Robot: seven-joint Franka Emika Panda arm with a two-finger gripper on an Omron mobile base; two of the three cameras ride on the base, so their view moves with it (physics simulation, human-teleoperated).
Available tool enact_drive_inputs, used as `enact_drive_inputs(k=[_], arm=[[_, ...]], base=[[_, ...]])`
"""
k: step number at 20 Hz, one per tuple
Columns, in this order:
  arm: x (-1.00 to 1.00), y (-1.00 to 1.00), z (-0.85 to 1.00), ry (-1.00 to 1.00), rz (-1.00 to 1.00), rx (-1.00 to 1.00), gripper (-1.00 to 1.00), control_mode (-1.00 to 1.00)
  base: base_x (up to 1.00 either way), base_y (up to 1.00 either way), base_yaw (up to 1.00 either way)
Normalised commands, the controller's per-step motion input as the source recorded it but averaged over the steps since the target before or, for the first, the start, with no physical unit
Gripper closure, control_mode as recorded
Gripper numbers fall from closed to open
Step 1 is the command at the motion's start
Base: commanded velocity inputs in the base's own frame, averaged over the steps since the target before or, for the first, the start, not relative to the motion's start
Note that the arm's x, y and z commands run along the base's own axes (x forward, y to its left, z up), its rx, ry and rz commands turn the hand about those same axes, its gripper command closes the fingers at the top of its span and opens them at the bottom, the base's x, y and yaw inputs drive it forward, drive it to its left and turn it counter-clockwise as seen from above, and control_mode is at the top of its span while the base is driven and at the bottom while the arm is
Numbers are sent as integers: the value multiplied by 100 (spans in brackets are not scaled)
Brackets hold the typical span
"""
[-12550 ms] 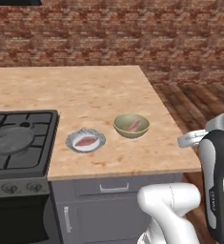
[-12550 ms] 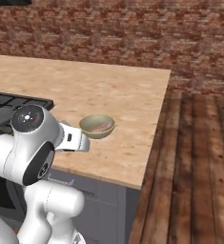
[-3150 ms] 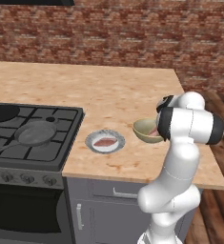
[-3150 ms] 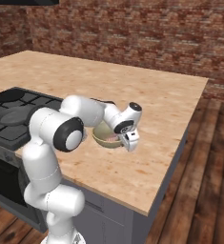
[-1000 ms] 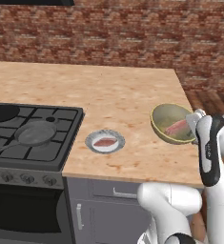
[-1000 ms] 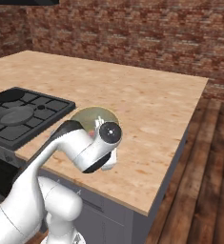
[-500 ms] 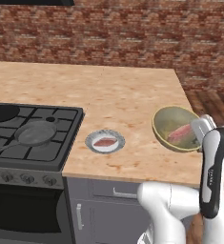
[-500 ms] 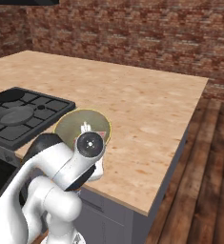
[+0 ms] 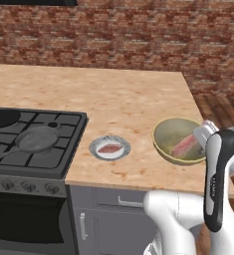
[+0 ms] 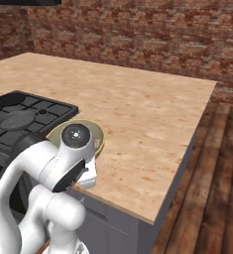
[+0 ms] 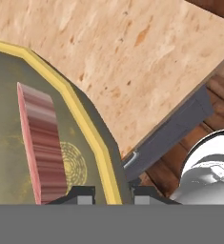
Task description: Place one of the steaks on the plate and the other in the bowl. Then place the bowl in the fridge.
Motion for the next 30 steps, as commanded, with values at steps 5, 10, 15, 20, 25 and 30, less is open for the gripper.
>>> enact_drive_inputs(k=[5,10,15,20,25,30], arm=[[-12,7,4,3,16,-1,100,-100],[-8,1,0,0,15,0,100,-100],[-1,6,0,1,6,0,100,-100],[0,17,0,0,0,0,100,-100],[0,23,0,0,0,-1,100,-100],[0,10,0,0,0,0,100,100]], base=[[0,0,0],[0,0,0],[0,0,0],[0,0,0],[0,0,0],[0,13,2]])
